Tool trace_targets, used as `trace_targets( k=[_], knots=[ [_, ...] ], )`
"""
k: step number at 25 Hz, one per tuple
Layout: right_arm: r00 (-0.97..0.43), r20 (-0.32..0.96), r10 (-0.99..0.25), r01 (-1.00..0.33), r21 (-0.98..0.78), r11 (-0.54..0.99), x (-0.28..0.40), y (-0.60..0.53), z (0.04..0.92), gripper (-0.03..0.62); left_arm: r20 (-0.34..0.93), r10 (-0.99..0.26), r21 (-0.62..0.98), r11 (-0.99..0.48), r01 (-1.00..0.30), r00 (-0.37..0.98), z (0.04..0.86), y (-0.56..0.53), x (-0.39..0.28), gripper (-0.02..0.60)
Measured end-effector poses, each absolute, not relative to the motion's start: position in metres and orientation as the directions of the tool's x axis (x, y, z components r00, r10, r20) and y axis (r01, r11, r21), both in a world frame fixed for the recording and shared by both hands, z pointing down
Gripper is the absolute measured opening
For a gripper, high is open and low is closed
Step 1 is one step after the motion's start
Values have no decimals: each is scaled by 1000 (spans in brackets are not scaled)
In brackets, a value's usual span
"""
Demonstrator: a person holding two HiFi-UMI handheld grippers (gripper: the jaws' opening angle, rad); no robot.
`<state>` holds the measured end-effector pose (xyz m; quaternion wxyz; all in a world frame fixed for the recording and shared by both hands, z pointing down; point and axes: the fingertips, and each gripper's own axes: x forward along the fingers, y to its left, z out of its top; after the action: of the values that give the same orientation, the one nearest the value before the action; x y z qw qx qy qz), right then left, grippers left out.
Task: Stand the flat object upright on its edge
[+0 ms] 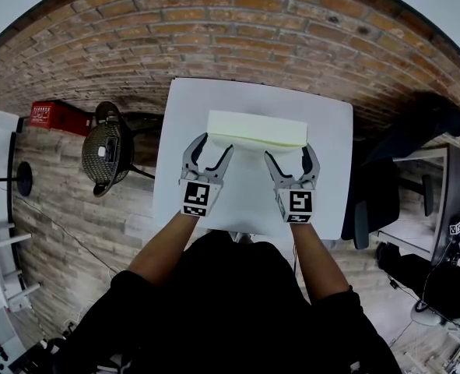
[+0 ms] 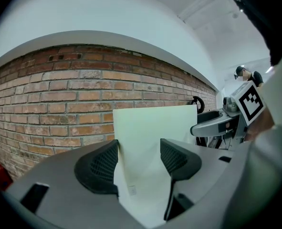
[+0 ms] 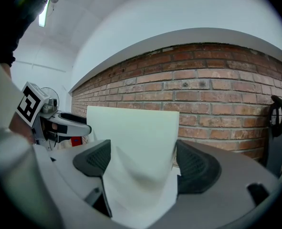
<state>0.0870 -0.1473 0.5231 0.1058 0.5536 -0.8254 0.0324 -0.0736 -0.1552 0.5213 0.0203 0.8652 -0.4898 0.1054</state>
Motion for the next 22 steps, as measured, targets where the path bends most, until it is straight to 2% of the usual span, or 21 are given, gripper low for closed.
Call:
trace_targets(
  k=[22],
  knots=[
    [-365,249,-897,-921,43,387,95,-141,533,431,240,-847,-45,-498,-866,474,527,-150,-93,270]
  ],
)
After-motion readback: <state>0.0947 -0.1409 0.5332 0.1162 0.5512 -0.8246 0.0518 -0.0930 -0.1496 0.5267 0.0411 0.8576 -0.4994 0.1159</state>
